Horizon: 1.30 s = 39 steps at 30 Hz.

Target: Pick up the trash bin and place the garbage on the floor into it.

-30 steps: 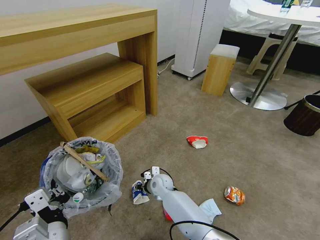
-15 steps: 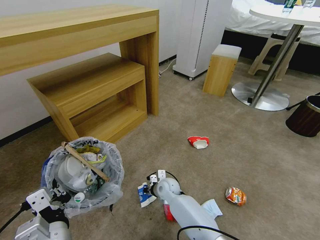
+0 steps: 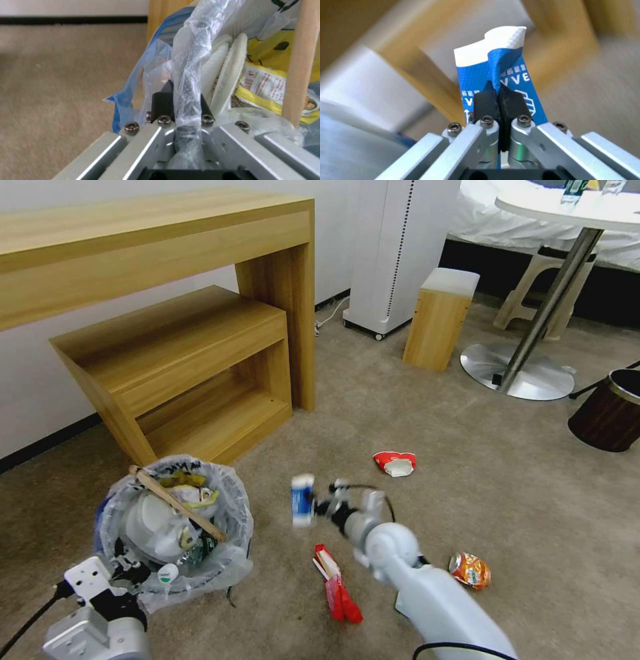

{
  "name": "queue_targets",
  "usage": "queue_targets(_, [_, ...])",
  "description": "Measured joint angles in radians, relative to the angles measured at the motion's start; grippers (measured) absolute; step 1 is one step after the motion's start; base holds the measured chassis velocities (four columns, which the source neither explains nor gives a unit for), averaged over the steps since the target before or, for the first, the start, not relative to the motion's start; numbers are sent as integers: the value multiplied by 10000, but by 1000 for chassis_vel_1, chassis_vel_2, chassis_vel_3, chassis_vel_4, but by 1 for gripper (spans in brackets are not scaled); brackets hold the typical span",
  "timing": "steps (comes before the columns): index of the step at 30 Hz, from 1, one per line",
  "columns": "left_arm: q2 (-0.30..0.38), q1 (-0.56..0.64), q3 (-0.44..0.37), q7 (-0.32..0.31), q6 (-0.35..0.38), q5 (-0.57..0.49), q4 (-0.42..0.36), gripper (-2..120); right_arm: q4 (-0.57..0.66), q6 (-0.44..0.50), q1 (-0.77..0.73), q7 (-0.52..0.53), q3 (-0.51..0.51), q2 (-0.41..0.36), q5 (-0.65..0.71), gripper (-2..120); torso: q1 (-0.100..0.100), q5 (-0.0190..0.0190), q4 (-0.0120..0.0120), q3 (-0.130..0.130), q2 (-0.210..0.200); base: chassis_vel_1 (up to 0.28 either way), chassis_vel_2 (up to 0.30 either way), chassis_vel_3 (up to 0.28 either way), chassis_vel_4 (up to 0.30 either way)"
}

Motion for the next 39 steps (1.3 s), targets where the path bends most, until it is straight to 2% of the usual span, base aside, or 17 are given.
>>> queue_targets(1, [0, 0, 0, 0, 0, 0, 0, 0, 0, 0, 0, 0, 0, 0, 0, 0, 0, 0, 0, 0, 0, 0, 0, 0, 0])
queue_targets(3, [0, -41, 72, -85, 116, -93, 105, 0, 379, 928, 9, -1384, 173, -235, 367, 0, 0, 0, -1, 0, 0, 0, 0, 0, 0])
queue_targets(4, [0, -51, 119, -122, 174, -141, 181, 0, 507, 1576, 76, -2554, 226, -343, 670, 0, 0, 0, 0, 0, 0, 0, 0, 0, 0])
queue_targets(5, [0, -51, 119, -122, 174, -141, 181, 0, 507, 1576, 76, -2554, 226, -343, 670, 0, 0, 0, 0, 0, 0, 0, 0, 0, 0])
queue_targets(7, [0, -52, 191, -191, 244, -262, 302, 0, 552, 2426, 291, -4528, 221, -365, 1083, 0, 0, 0, 0, 0, 0, 0, 0, 0, 0])
queue_targets(8, [0, -53, 206, -211, 260, -300, 321, 0, 552, 2609, 359, -4967, 196, -350, 1165, 0, 0, -1, 0, 0, 0, 0, 0, 0, 0])
queue_targets(9, [0, -53, 206, -211, 260, -300, 321, 0, 552, 2609, 359, -4967, 196, -350, 1165, 0, 0, -1, 0, 0, 0, 0, 0, 0, 0])
queue_targets(10, [0, -55, 255, -266, 314, -433, 373, 0, 521, 2948, 540, -5837, 50, -260, 1270, 0, 0, -1, 0, -1, 0, 0, 0, 0, 0])
queue_targets(12, [0, -54, 304, -300, 360, -520, 406, 0, 463, 3099, 679, -6247, -97, -172, 1281, 0, 0, -2, 0, 0, 0, 0, 0, 0, 0])
queue_targets(17, [0, -46, 349, -322, 390, -570, 424, 0, 380, 3183, 813, -6560, -288, -78, 1244, 0, 0, -3, 1, 0, -1, 0, 0, 0, 0])
queue_targets(20, [0, 23, 539, -363, 443, -650, 421, 0, -40, 3296, 1078, -6980, -912, 178, 732, 0, 0, -2, 2, 0, 0, 0, 0, 0, 0])
queue_targets(27, [1, 238, 819, -399, 485, -729, 21, 0, -998, 3196, 1226, -6889, -2078, 401, -328, 0, 0, -1, 2, 0, 0, 0, 0, 0, 0])
queue_targets(29, [0, 284, 870, -406, 486, -701, -69, 0, -1163, 3065, 1170, -6696, -2208, 345, -1085, 0, 0, -2, 1, 0, 0, 0, 0, 0, 0])
queue_targets(36, [1, 395, 955, -399, 486, -639, -279, 0, -1326, 3031, 860, -6581, -2335, 222, -1952, 0, 0, -1, 1, -1, 0, 0, 0, 0, 0])
queue_targets(39, [0, 422, 951, -398, 484, -621, -300, 0, -1303, 3015, 742, -6589, -2277, 143, -2303, 10, -1, -1, 1, -1, 0, 0, 0, 0, 0])
